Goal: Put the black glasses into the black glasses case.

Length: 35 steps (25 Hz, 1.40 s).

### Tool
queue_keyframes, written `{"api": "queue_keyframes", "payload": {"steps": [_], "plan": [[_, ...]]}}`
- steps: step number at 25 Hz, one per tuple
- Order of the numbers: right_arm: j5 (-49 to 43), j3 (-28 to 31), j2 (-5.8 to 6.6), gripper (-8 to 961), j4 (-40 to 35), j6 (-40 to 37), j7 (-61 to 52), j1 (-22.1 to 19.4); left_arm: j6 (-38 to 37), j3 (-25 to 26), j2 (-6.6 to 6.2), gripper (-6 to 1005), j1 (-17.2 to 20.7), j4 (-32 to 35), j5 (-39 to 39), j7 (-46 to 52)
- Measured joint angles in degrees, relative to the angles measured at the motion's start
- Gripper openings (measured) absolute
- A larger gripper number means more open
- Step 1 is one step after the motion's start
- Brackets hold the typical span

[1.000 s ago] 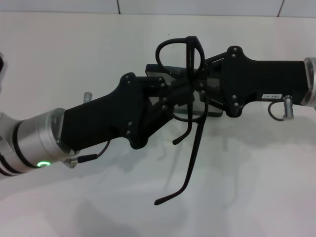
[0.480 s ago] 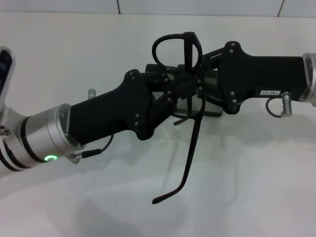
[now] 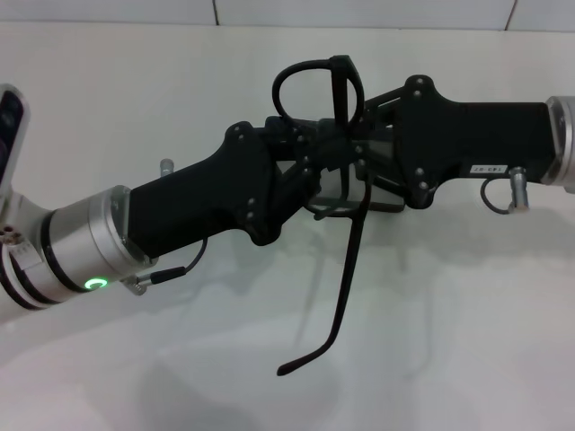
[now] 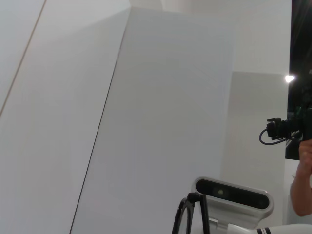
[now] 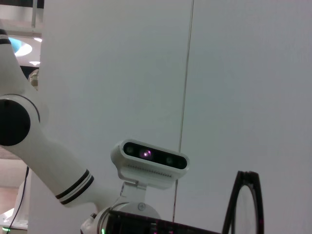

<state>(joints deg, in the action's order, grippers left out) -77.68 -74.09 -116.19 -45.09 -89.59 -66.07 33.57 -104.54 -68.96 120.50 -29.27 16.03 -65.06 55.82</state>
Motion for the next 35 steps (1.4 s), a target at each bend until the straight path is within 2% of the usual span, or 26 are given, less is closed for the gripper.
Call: {"api": "queue_keyframes", "payload": {"steps": [5,10,15,19,24,27,30,35], "plan": [[0.0,0.1,0.00,101,0.6,0.5,1.1,-0.1,-1.0,0.0,-0.09,76,0.0,0.2,-0.2,0.0],[3.0,1.9,0.42,100,1.5,0.6,2.6,-1.5,-6.0,0.1,-0.66,76,0.5,0.7,-0.3,-0.1],[6.3,9.5,0.48,99,2.1,-6.7,2.8,-3.7,-6.9,2.6,-1.21,76,2.0,0.8,-0.1,-0.1],[11.8,14.7,0.50,100,2.2,-13.8,3.3,-6.0,-6.6,2.6,-1.54,75,2.5,0.8,-0.7,-0.1],[21.1,16.0,0.45,100,3.1,-17.6,6.4,-7.2,-6.9,1.9,-0.70,73,-0.6,0.9,-7.9,0.0],[23.1,15.3,0.27,99,7.1,-17.6,10.1,-5.1,-7.0,-0.7,-0.11,69,-3.2,0.5,-9.3,-0.8],[23.1,11.9,0.31,99,16.0,-17.2,16.9,0.1,-6.9,-6.3,0.15,68,-5.0,0.1,-6.2,-2.7],[23.3,5.1,0.04,99,22.0,-14.3,24.2,3.4,-6.8,-11.2,0.09,68,-4.8,0.1,0.8,-4.4]]}}
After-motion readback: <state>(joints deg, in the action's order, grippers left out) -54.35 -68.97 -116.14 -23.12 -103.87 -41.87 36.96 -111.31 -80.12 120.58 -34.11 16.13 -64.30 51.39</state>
